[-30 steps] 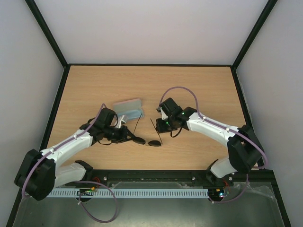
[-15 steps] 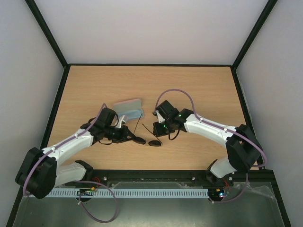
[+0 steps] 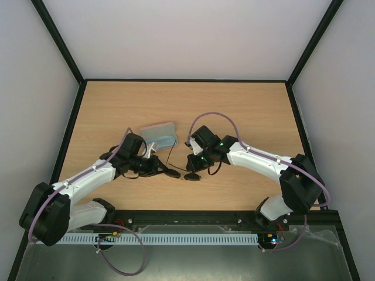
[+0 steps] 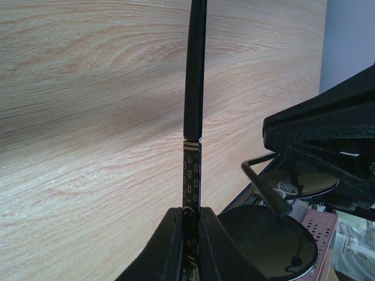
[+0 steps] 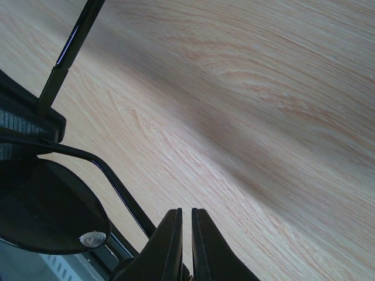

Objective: Organize the sunglasses
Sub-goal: Fold the sunglasses.

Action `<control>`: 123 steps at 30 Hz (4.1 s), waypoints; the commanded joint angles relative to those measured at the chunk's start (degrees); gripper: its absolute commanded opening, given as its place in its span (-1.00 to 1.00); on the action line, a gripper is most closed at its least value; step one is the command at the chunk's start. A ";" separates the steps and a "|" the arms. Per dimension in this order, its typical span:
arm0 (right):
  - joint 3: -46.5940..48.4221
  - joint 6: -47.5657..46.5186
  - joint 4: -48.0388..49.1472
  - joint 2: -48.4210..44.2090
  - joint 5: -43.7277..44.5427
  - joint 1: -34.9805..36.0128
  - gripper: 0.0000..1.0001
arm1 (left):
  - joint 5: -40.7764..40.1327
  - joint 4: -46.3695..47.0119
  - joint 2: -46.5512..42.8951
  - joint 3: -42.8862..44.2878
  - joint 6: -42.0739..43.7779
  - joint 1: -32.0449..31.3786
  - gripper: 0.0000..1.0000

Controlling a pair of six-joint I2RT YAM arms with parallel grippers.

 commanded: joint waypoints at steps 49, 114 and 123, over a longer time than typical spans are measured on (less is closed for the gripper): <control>2.73 -0.18 -4.61 -5.05 9.26 1.23 -0.22 | 0.15 2.16 -1.31 -0.27 -1.15 0.26 -0.96; 0.54 59.98 -13.77 -18.36 15.58 -8.09 -0.17 | -48.25 24.11 10.94 9.34 -24.56 -25.66 -0.96; 2.06 59.57 -12.45 -14.05 15.86 -9.10 -0.26 | -49.94 23.78 10.37 9.30 -23.67 -26.41 -0.96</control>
